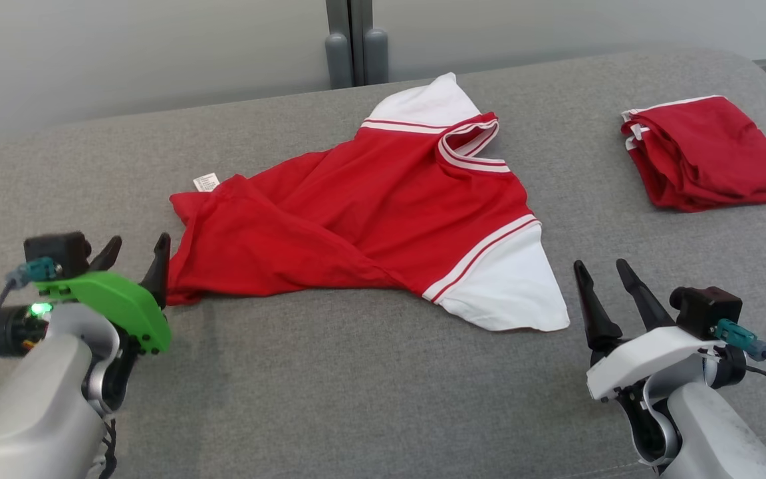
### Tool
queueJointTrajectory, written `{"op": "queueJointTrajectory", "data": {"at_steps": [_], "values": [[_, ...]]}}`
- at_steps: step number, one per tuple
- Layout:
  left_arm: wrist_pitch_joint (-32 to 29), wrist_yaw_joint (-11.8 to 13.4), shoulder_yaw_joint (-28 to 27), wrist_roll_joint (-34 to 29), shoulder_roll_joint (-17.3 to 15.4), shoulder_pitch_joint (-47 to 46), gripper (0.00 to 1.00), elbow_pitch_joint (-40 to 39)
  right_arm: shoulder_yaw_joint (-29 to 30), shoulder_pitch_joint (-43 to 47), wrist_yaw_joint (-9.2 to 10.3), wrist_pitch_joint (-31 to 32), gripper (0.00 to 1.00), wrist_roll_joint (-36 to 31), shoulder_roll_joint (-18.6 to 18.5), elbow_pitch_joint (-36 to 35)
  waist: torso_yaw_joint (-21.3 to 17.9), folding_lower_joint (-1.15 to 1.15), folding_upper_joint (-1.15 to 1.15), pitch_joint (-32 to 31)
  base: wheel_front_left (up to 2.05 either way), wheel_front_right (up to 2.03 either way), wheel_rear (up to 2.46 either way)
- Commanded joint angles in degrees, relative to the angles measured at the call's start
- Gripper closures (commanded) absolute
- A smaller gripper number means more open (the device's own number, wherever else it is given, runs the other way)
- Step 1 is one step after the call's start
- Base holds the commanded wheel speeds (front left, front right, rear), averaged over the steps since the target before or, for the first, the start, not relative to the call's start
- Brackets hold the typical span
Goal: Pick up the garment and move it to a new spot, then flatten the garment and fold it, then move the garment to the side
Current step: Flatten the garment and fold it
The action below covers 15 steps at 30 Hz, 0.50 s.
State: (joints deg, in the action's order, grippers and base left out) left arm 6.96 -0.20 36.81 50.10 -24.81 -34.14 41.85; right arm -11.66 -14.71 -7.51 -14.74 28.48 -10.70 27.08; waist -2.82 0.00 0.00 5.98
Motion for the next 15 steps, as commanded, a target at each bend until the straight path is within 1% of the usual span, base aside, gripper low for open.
{"op": "queueJointTrajectory", "data": {"at_steps": [1, 2, 3, 5, 7, 8, 10, 15], "values": [[-1.8, -1.0, -0.4, 1.1, -1.0, -1.5, 0.00, -1.8, -0.2, -0.9, 0.05, -0.2, 0.00, -0.2, 0.1, -0.3, -0.4, 0.00, 0.00, 0.5, 0.00, 0.00, 0.00], [-3.7, -1.5, -0.2, 0.6, -2.4, -2.9, 0.00, -3.2, -0.4, -1.1, 0.05, -0.2, 0.00, -0.1, 0.0, -0.6, -0.7, 0.00, 0.00, 1.0, 0.00, 0.00, 0.00], [-5.6, -2.2, 0.0, 1.1, -3.1, -3.9, 0.00, -4.4, -0.4, -1.3, 0.05, -0.2, 0.00, 0.0, -0.1, -0.8, -1.0, 0.00, 0.00, 1.5, 0.00, 0.00, 0.00], [-10.5, -4.0, -0.7, 4.0, -3.6, -6.1, 0.00, -6.8, -0.4, -1.9, 0.05, -0.2, 0.00, 0.0, -0.1, -1.3, -1.7, 0.00, 0.00, 3.1, 0.00, 0.00, 0.00], [-16.4, -4.9, -1.5, 6.5, -5.9, -8.9, 0.00, -8.1, -0.8, -3.1, 0.05, -0.3, 0.00, -0.2, 0.1, -2.1, -2.9, 0.00, 0.00, 5.6, 0.00, 0.00, 0.00], [-20.0, -5.3, -1.7, 7.9, -6.9, -10.4, 0.00, -8.5, -0.7, -3.9, 0.05, -0.3, 0.00, -0.1, 0.4, -2.5, -3.5, 0.00, 0.00, 7.0, 0.00, 0.00, 0.00], [-26.0, -5.9, -2.3, 10.9, -7.9, -12.6, 0.00, -9.1, -0.5, -4.6, 0.05, -0.3, 0.00, -0.1, 0.7, -2.8, -4.8, 0.00, 0.00, 9.4, 0.00, 0.00, 0.00], [-39.3, -5.9, -2.1, 15.2, -11.8, -17.0, 0.00, -9.1, -0.4, -6.6, 0.05, -0.5, 0.00, 0.0, 1.9, -3.4, -8.5, 0.00, 0.00, 14.2, 0.00, 0.00, 0.00]]}}
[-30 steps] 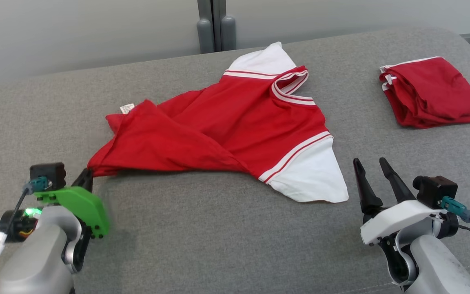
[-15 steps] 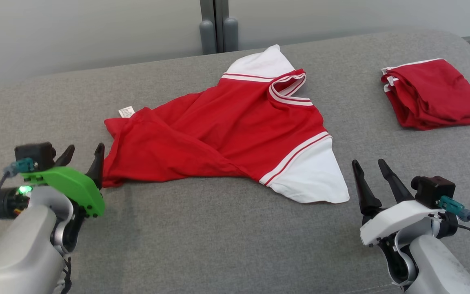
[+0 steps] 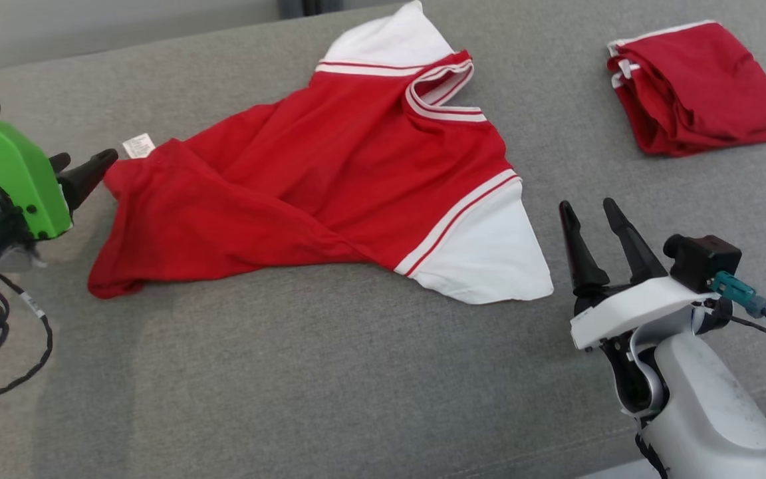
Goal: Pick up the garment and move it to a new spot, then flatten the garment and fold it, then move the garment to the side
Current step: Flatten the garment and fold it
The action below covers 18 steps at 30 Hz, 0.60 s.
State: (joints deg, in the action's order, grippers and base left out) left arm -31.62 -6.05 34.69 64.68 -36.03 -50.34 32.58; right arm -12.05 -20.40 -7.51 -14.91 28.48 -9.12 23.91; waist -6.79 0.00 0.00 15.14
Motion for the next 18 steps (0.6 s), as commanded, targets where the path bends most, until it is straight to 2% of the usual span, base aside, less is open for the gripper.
{"op": "queueJointTrajectory", "data": {"at_steps": [1, 9, 12, 13, 15, 17, 18], "values": [[-2.5, 0.2, 0.1, 0.9, -1.1, -1.4, 0.00, 0.3, 0.0, -1.3, 0.05, -0.3, 0.00, 0.0, 0.6, -0.5, -5.2, 0.00, 0.00, 5.8, 0.00, 0.00, 0.00], [-12.2, 1.4, -0.1, 4.0, -4.7, -3.1, 0.00, 1.3, 1.7, -2.1, 0.05, -0.3, 0.00, -0.6, 2.4, -3.3, -9.7, 0.00, 0.00, 9.4, 0.00, 0.00, 0.00], [-12.9, 1.8, -0.6, 4.8, -5.4, -2.8, 0.00, 0.8, 2.3, -1.7, 0.05, -0.3, 0.00, -0.7, 2.7, -3.5, -10.1, 0.00, 0.00, 9.5, 0.00, 0.00, 0.00], [-12.8, 2.0, -0.7, 4.8, -5.6, -2.7, 0.13, 0.7, 2.4, -1.5, 0.05, -0.3, 0.00, -0.8, 2.7, -3.6, -10.1, 0.00, 0.00, 9.5, 0.00, 0.00, 0.00], [-12.7, 2.2, -0.7, 4.7, -6.0, -2.3, 0.53, 0.4, 2.6, -1.4, 0.05, -0.3, 0.00, -1.0, 2.8, -3.6, -10.1, 0.00, 0.00, 9.4, 0.00, 0.00, 0.00], [-12.4, 2.4, -0.9, 4.8, -6.0, -2.2, 0.76, 0.2, 2.8, -1.5, 0.05, -0.3, 0.00, -1.1, 2.9, -3.5, -9.8, 0.00, 0.00, 9.2, 0.00, 0.00, 0.00], [-12.5, 2.2, -1.0, 5.1, -6.0, -2.2, 1.00, 0.1, 2.9, -1.5, 0.05, -0.3, 0.00, -1.2, 2.9, -3.4, -9.7, 0.00, 0.00, 9.0, 0.00, 0.00, 0.00]]}}
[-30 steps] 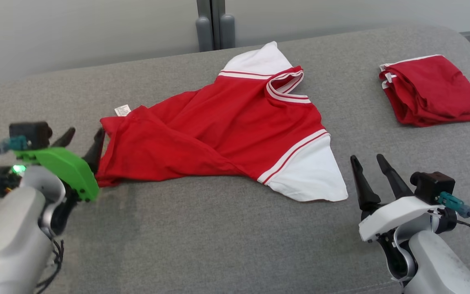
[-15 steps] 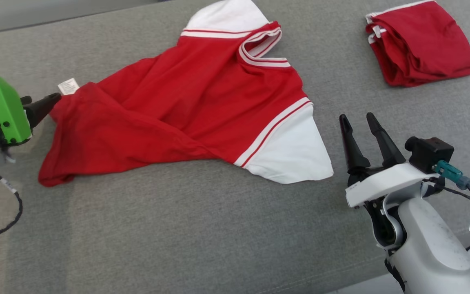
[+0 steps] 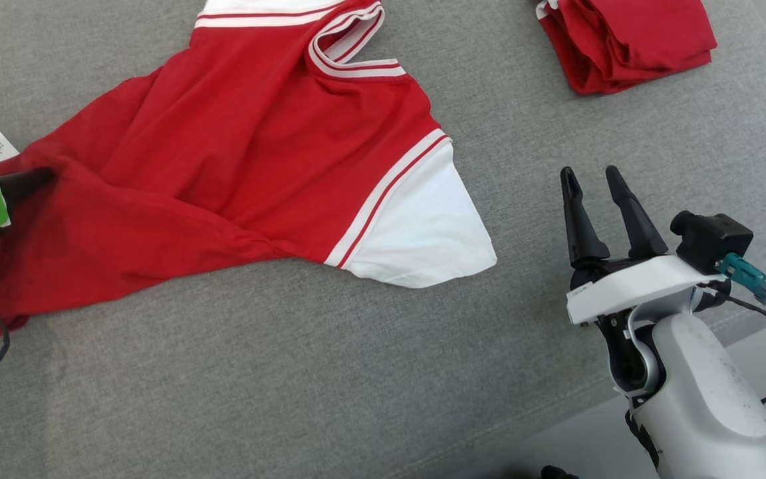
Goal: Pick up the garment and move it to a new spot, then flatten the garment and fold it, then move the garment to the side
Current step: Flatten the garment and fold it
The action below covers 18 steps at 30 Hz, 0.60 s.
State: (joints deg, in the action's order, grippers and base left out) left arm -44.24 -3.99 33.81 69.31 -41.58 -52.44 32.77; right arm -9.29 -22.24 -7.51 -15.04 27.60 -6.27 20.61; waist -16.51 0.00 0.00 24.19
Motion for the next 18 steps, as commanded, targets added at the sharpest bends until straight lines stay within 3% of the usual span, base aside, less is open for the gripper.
{"op": "queueJointTrajectory", "data": {"at_steps": [1, 12, 18], "values": [[-0.2, -0.1, -0.1, 0.7, -0.3, 0.1, 1.00, -0.3, 0.3, 0.4, 0.05, -0.2, 0.00, -0.4, 0.0, 0.0, 0.4, 0.00, 0.00, -0.4, 0.00, 0.00, 0.00], [2.6, -3.0, 0.4, 2.9, 1.2, 3.7, 1.00, -7.2, 1.4, 4.1, 0.05, -0.2, 0.00, -1.0, -2.0, 2.1, 7.3, 0.00, 0.00, -10.5, 0.00, 0.00, 0.00], [0.0, -3.5, 1.5, 6.2, -1.5, 9.5, 1.00, -16.9, 1.7, 6.2, 0.05, -0.2, 0.00, -1.1, -4.2, 3.6, 13.8, 0.00, 0.00, -14.8, 0.00, 0.00, 0.00]]}}
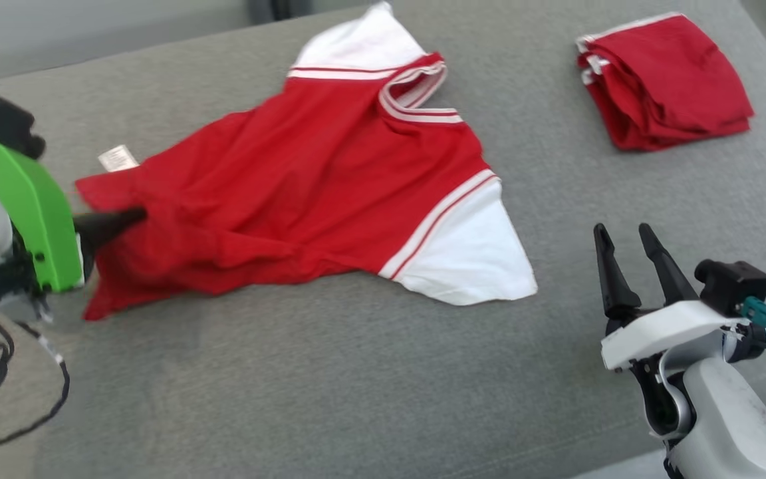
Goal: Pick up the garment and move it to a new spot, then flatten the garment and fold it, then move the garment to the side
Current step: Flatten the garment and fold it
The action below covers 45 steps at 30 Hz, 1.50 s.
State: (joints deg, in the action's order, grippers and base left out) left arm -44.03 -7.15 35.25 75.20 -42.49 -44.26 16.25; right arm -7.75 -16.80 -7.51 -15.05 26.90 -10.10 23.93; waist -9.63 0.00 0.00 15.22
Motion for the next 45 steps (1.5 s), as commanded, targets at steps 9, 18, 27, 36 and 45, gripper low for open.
{"op": "queueJointTrajectory", "data": {"at_steps": [9, 18, 27, 36, 45], "values": [[2.9, 0.1, -1.4, 4.1, -7.3, 14.0, 1.00, -10.5, 0.6, 1.8, 0.05, 0.4, 0.00, 0.0, -2.7, 0.6, 12.5, 0.00, 0.00, -8.5, 0.00, 0.00, 0.00], [13.3, 0.7, 0.6, 1.0, -6.0, 27.9, 1.00, -11.4, 1.8, 3.6, 0.05, 1.2, 0.00, 0.1, -3.1, 0.3, 14.0, 0.00, 0.00, -9.2, 0.00, 0.00, 0.00], [23.4, -0.3, 5.4, -5.0, 2.1, 28.9, 0.00, -0.2, 0.9, 3.3, 0.05, 2.2, 0.00, 0.1, -2.6, 0.3, 14.6, 0.00, 0.00, -9.7, 0.00, 0.00, 0.00], [29.8, -0.4, 3.4, -6.4, -4.9, 23.7, 0.00, -3.9, 0.9, 3.8, 0.05, 2.0, 0.00, 0.2, -2.7, 0.2, 14.5, 0.00, 0.00, -10.2, 0.00, 0.00, 0.00], [45.9, 11.3, -1.3, -19.3, -7.5, 24.6, 0.00, -11.9, 0.2, 5.0, 0.05, 0.9, 0.00, 0.2, -2.0, -1.0, 13.7, 0.00, 0.00, -12.4, 0.00, 0.00, 0.00]]}}
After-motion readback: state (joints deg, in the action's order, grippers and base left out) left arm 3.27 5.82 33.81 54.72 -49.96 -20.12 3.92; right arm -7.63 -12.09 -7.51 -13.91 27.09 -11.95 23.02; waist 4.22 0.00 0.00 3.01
